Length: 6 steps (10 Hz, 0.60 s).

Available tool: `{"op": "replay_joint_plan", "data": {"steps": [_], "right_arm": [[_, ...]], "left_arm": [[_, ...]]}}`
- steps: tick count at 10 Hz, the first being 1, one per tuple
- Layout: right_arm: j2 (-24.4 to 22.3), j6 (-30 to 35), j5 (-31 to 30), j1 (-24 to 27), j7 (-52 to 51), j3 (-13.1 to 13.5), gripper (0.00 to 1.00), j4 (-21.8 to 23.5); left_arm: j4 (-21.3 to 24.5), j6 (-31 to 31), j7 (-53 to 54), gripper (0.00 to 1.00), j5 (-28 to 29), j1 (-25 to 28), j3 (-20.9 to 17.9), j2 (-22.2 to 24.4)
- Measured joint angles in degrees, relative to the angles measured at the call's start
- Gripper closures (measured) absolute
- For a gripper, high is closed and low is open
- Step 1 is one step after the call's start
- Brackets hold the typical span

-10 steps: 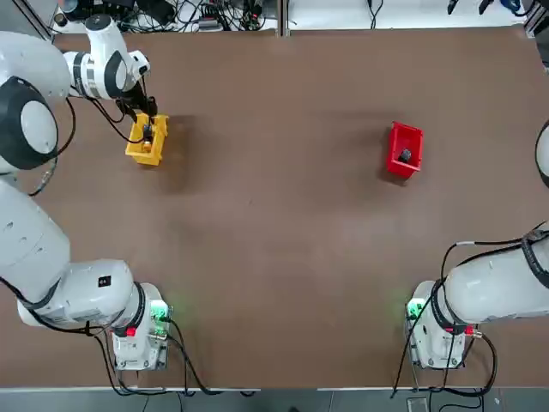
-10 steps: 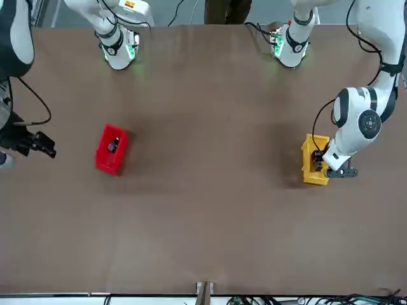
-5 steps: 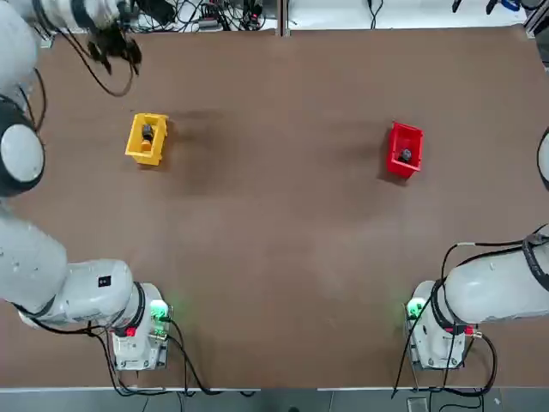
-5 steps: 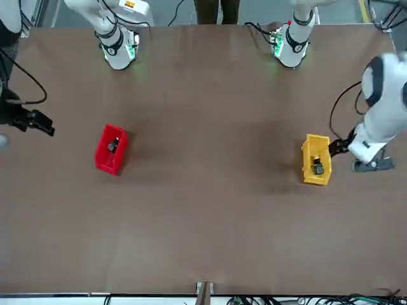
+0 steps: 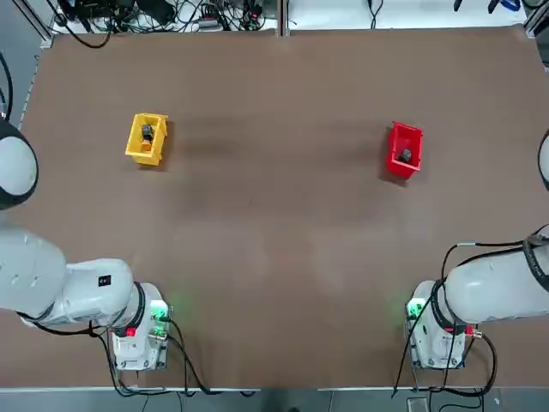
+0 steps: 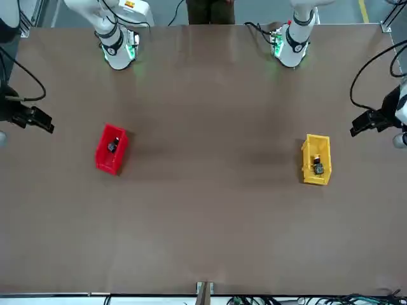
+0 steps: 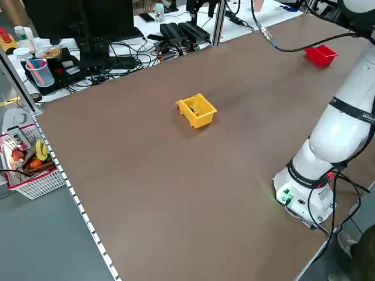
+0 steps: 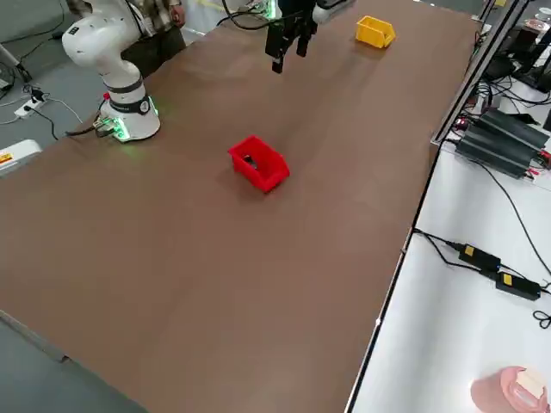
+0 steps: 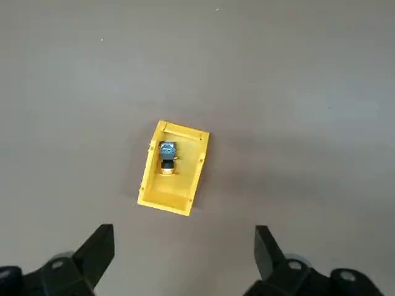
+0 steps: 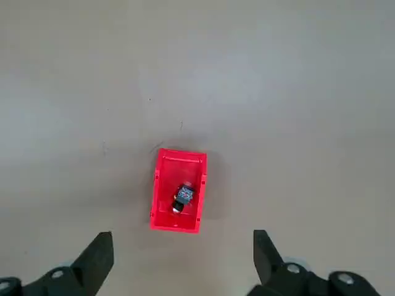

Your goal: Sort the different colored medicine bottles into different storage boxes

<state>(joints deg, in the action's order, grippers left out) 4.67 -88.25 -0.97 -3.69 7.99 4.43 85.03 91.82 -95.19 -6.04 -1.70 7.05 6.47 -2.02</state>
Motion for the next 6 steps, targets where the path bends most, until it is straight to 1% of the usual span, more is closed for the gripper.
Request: {"op": "replay_joint_plan", "data": {"steps": [2,3,5,6], "right_arm": [[-0.33,-0.02,0.06,0.0,0.1,-0.04,0.0,-0.08],[-0.39,-0.05,0.07,-0.01,0.12,-0.05,0.0,-0.14],[-0.39,-0.12,0.08,-0.02,0.62,-0.08,0.0,-0.17],[-0.4,-0.11,0.08,-0.02,0.8,-0.09,0.0,-0.18]], "left_arm": [[-0.29,0.24,-0.01,0.0,-0.01,-3.01,-0.69,2.71],[-0.47,0.93,0.34,0.0,0.4,-4.76,-1.93,3.7],[-0.63,1.99,1.66,0.0,1.35,-7.02,-3.97,4.14],[-0.63,2.18,2.0,0.0,1.42,-7.13,-4.12,4.09]]}}
